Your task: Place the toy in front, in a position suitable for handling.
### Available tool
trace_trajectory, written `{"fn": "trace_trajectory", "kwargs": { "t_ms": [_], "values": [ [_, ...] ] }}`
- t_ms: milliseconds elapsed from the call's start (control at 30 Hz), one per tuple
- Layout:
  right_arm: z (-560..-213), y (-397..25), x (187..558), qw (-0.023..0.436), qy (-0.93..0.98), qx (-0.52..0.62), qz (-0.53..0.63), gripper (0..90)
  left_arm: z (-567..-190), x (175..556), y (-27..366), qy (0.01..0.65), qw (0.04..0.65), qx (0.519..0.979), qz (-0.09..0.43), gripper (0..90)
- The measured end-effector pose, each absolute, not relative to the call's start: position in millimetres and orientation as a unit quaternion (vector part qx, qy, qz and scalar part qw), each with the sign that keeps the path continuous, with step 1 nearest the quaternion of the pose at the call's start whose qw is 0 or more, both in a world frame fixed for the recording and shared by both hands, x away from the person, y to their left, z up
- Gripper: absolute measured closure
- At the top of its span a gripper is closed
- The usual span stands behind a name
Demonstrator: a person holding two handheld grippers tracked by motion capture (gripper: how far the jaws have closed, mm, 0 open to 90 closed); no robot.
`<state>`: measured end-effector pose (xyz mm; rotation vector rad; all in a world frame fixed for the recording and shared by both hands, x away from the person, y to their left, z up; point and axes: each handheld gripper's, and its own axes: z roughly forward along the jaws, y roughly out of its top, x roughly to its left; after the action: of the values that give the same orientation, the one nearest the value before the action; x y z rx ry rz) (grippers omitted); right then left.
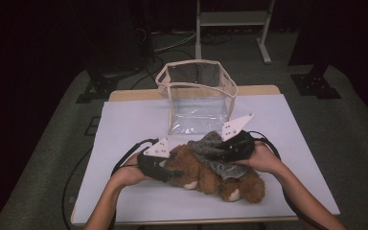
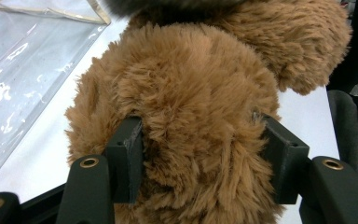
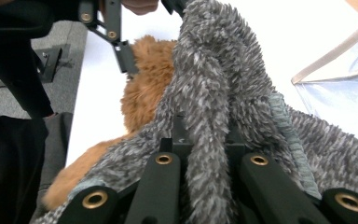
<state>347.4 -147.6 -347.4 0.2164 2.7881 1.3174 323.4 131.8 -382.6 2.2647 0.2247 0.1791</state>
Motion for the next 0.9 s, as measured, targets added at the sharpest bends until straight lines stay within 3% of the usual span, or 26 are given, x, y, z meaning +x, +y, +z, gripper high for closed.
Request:
{"fn": "trace_trajectory", "kwargs": {
  "t_ms": [233, 900],
  "values": [
    [-361.0, -148.1, 340.2, 0.019, 0.907, 0.07, 0.415, 81.3, -373.2, 324.4, 143.0, 0.099, 0.433, 0.893, 0.069, 34.4],
    [-351.8, -102.5, 334.3, 0.032, 0.914, 0.026, 0.403, 81.0, -380.9, 311.7, 140.5, 0.078, 0.425, 0.901, 0.047, 36.0]
  ]
}}
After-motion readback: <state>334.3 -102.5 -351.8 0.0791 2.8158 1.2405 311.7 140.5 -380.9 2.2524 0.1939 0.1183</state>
